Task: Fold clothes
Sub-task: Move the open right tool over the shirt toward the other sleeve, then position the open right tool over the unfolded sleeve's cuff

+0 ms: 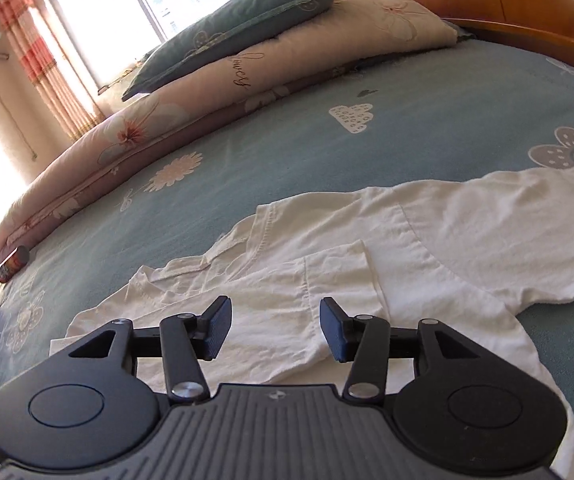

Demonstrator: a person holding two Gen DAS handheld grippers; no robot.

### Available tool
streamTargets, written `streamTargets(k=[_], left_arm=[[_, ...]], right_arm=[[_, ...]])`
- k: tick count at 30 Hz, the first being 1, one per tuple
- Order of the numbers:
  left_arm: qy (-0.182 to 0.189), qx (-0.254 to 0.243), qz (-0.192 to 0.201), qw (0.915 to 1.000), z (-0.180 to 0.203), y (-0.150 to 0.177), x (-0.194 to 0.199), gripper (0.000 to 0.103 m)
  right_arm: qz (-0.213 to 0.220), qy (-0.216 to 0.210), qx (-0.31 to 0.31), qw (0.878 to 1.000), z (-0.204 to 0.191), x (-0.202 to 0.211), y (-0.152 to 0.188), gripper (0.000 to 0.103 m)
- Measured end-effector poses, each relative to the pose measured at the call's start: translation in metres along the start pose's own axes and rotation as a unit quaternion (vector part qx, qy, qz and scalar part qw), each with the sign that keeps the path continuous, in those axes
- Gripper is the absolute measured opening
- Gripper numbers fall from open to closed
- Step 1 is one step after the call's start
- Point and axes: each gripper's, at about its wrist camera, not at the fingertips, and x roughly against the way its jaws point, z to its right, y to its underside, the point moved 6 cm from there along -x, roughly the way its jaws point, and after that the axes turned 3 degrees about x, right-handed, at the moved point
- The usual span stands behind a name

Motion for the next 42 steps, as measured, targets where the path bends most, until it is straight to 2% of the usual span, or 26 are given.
streamTargets(k=[2,4,7,10,13,16,19,21,25,30,35,37,42], left_arm=[[-0.005,0.007,0.0,1.0,-0.006,-0.002,0.0,0.088],[-0.004,0.013,0.002,0.9999,-0.01,-0.004,0.001,0.088],[0.0,0.023,0.001,0.9997,-0.017,-0.006,0.003,0.088],[0.003,0.028,-0.009,0.9996,-0.023,-0.007,0.003,0.088],[0.002,0.034,-0.017,0.9993,-0.028,-0.007,0.002,0.088],[0.011,0.047,-0.016,0.9987,-0.034,-0.009,0.005,0.088],[0.017,0.067,-0.008,0.9976,-0.043,-0.012,0.01,0.088],[0.016,0.083,-0.004,0.9964,-0.052,-0.014,0.011,0.089],[0.008,0.108,-0.005,0.9941,-0.064,-0.015,0.012,0.09],[0.01,0.114,-0.004,0.9935,-0.068,-0.016,0.011,0.09],[0.016,0.105,-0.008,0.9943,-0.061,-0.016,0.009,0.09],[0.02,0.098,-0.012,0.9949,-0.057,-0.015,0.007,0.09],[0.035,0.073,-0.022,0.9965,-0.034,-0.01,0.004,0.09]], right_arm=[[-0.017,-0.024,0.058,0.998,-0.033,-0.013,0.005,0.054],[-0.03,-0.051,0.125,0.99,-0.072,-0.023,0.015,0.054],[-0.05,-0.089,0.225,0.969,-0.13,-0.036,0.034,0.053],[-0.065,-0.118,0.298,0.945,-0.181,-0.05,0.054,0.053],[-0.086,-0.125,0.336,0.93,-0.219,-0.068,0.076,0.053],[-0.118,-0.135,0.351,0.919,-0.239,-0.083,0.101,0.053],[-0.098,-0.142,0.38,0.909,-0.252,-0.079,0.11,0.05],[-0.086,-0.153,0.364,0.915,-0.253,-0.076,0.1,0.05],[-0.063,-0.11,0.335,0.934,-0.252,-0.098,0.075,0.05],[-0.064,-0.099,0.331,0.936,-0.269,-0.14,0.076,0.049],[-0.065,-0.093,0.315,0.942,-0.282,-0.165,0.063,0.054],[-0.075,-0.101,0.301,0.945,-0.28,-0.158,0.055,0.054],[-0.084,-0.13,0.306,0.939,-0.247,-0.099,0.032,0.055]])
